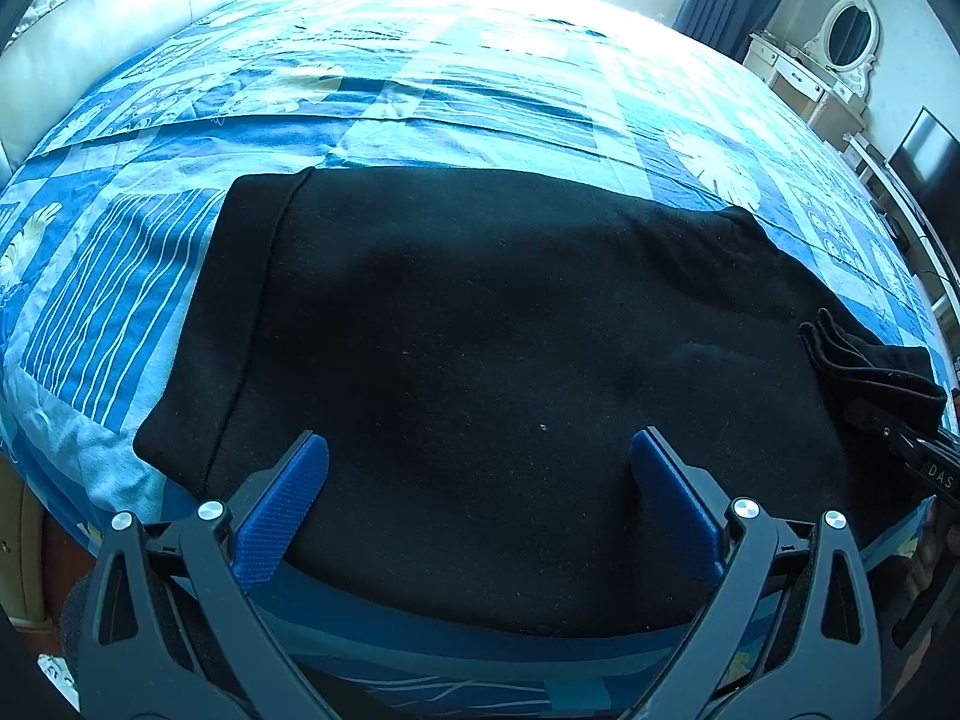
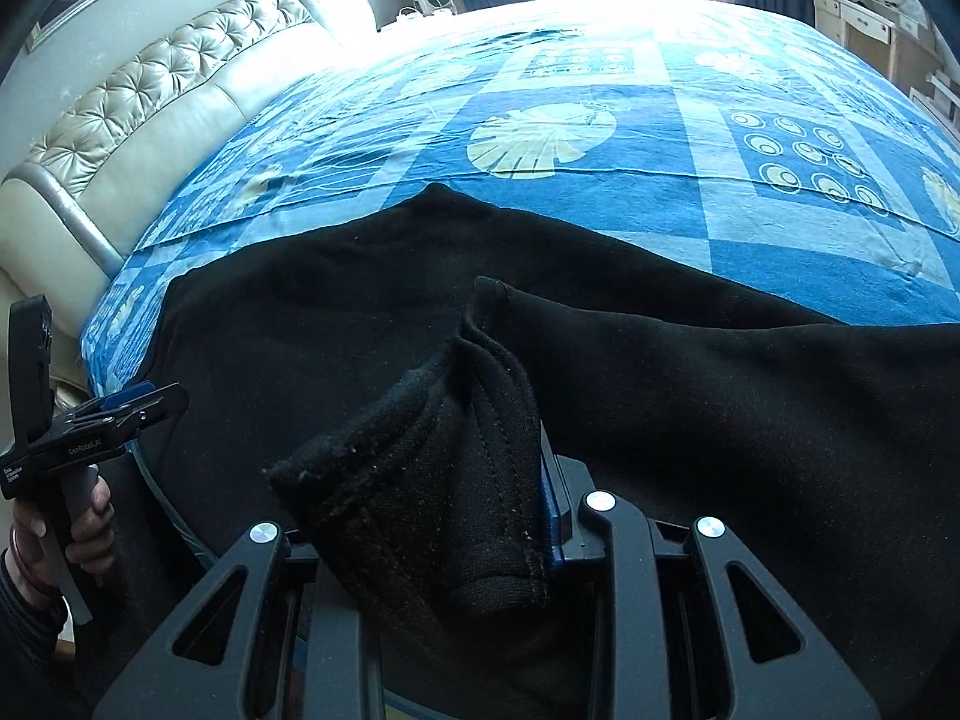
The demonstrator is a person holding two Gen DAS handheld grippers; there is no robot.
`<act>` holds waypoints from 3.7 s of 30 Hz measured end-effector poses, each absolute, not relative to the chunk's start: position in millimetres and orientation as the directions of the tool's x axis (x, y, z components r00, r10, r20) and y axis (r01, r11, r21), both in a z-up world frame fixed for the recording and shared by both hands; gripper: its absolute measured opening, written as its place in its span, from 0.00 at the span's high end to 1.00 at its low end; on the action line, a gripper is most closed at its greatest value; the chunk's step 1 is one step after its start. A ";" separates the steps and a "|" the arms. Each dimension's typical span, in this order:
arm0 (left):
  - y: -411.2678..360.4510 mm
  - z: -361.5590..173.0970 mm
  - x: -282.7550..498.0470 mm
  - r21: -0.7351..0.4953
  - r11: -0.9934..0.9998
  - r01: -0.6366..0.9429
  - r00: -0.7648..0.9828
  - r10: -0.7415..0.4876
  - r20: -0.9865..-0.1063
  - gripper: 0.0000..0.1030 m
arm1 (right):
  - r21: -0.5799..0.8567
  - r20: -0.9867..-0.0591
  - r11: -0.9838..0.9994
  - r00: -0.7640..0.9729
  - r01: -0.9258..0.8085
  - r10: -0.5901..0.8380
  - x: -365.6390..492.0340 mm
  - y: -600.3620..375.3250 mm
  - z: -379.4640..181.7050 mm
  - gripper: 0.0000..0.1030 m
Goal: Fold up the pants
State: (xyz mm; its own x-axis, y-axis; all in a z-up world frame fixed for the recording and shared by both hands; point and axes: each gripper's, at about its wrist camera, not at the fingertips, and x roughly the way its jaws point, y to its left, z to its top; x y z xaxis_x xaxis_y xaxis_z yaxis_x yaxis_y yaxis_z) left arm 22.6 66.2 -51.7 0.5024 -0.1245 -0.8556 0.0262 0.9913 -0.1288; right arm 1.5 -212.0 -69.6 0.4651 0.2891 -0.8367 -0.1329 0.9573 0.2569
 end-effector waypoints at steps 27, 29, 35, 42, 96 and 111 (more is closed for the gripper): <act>65.6 -51.2 18.7 -0.128 0.991 0.024 0.502 -0.123 -0.856 0.02 | 0.603 -0.609 0.796 0.610 -0.059 0.507 -32.4 -341.2 4.6 0.35; 64.7 -51.3 18.6 -0.126 0.992 0.026 0.503 -0.122 -0.856 0.02 | 0.651 -0.589 0.757 0.668 0.058 0.455 -38.5 -399.4 -4.6 0.34; 61.6 -53.0 17.4 -0.110 0.993 0.033 0.510 -0.111 -0.853 0.02 | 0.793 -0.573 0.524 0.671 0.310 0.470 -33.8 -490.6 -92.8 0.33; 62.1 -53.3 16.3 -0.110 0.993 0.034 0.512 -0.112 -0.852 0.02 | 0.800 -0.580 0.505 0.633 0.324 0.513 -8.7 -479.3 -127.3 0.73; 62.9 -56.5 16.4 -0.112 0.992 0.053 0.516 -0.123 -0.848 0.02 | 0.819 -0.504 0.574 0.472 -0.007 0.724 -34.8 -274.4 -65.9 0.55; 87.4 -22.3 17.3 -0.140 0.990 0.022 0.589 -0.126 -0.798 0.02 | 0.837 -0.518 0.547 0.362 0.026 0.775 -35.0 -243.4 -99.6 0.55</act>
State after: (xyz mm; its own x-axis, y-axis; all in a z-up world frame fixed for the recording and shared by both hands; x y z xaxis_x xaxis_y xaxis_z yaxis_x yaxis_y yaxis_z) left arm 17.3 87.4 -22.3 0.5886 -0.1263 -0.7985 0.0220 0.9899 -0.1404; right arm -35.0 -243.4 -99.6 0.3620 0.7753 -0.5175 0.0260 0.5466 0.8370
